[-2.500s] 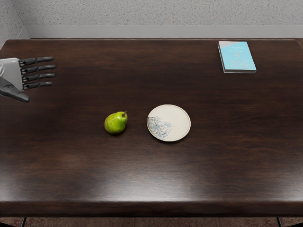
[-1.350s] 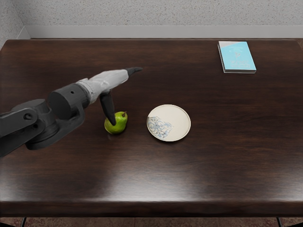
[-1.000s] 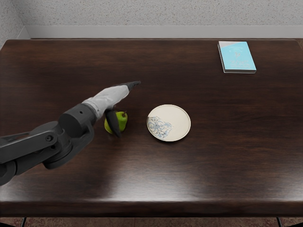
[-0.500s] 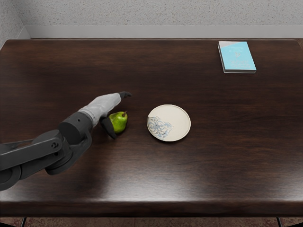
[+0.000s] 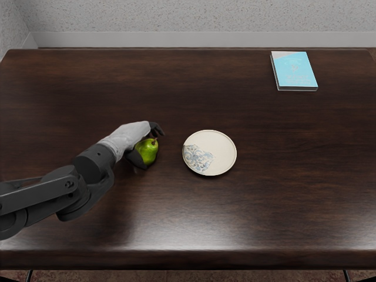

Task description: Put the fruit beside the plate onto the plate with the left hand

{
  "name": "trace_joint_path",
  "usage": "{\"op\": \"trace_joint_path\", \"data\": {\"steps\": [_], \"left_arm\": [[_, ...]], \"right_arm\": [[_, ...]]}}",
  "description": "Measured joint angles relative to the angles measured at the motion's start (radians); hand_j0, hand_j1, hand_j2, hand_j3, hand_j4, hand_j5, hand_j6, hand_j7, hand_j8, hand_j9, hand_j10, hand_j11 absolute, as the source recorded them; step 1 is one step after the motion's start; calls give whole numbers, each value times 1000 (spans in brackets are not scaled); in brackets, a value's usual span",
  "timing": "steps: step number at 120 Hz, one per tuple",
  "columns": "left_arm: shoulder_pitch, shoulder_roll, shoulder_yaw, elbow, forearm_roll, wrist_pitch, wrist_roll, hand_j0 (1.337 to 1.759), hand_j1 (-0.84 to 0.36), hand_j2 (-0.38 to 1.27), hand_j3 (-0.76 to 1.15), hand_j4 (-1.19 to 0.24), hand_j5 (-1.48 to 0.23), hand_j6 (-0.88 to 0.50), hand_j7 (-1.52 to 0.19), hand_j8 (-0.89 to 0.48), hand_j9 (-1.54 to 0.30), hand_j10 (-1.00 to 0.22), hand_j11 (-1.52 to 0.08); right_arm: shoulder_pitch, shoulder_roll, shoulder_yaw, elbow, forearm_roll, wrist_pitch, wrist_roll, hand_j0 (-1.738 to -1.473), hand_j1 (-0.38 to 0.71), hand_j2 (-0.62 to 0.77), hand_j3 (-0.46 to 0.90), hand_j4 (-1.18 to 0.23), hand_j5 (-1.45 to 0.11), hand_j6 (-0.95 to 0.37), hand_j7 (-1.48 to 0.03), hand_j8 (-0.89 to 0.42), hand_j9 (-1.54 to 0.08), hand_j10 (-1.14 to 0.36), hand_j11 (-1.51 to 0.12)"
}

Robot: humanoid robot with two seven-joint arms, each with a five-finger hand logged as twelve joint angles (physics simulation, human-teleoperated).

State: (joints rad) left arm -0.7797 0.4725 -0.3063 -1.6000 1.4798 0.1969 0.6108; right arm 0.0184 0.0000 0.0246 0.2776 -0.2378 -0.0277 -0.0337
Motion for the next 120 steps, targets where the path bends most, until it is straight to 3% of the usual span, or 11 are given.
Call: {"op": "trace_joint_path", "data": {"steps": [29, 46, 74, 96, 103, 111, 120], "left_arm": [[1, 0, 2, 0, -6, -2, 0, 1657, -172, 100, 0, -460, -607, -461, -607, -461, -607, -460, -607], [0, 0, 2, 0, -20, -3, 0, 1656, -201, 144, 0, -530, -668, -486, -678, -429, -685, -519, -684], [-1, 1, 2, 1, -36, -5, 0, 1651, -170, 118, 0, -617, -760, -476, -779, -389, -798, -503, -804], [-15, 1, 5, 1, -83, -12, 1, 1651, -246, 331, 0, -624, -836, -464, -858, -362, -876, -470, -892], [-16, 1, 5, 1, -87, -12, 1, 1650, -237, 296, 0, -623, -839, -456, -871, -350, -890, -458, -911], [-53, 3, 5, 5, -139, -15, 1, 1650, -192, 237, 0, -616, -885, -455, -898, -341, -911, -475, -919], [-97, 3, 2, 18, -230, -17, 1, 1650, -239, 288, 0, -593, -918, -432, -920, -317, -930, -450, -933]], "right_arm": [[0, 0, 0, 0, 0, 0, 0, -1658, -349, 0, 0, 0, 0, 0, 0, 0, 0, 0, 0], [0, 0, 0, 0, 0, 0, 0, -1658, -349, 0, 0, 0, 0, 0, 0, 0, 0, 0, 0], [0, 0, 0, 0, 0, 0, 0, -1658, -349, 0, 0, 0, 0, 0, 0, 0, 0, 0, 0], [0, 0, 0, 0, 0, 0, 0, -1658, -349, 0, 0, 0, 0, 0, 0, 0, 0, 0, 0], [0, 0, 0, 0, 0, 0, 0, -1658, -349, 0, 0, 0, 0, 0, 0, 0, 0, 0, 0], [0, 0, 0, 0, 0, 0, 0, -1658, -349, 0, 0, 0, 0, 0, 0, 0, 0, 0, 0], [0, 0, 0, 0, 0, 0, 0, -1658, -349, 0, 0, 0, 0, 0, 0, 0, 0, 0, 0]]}}
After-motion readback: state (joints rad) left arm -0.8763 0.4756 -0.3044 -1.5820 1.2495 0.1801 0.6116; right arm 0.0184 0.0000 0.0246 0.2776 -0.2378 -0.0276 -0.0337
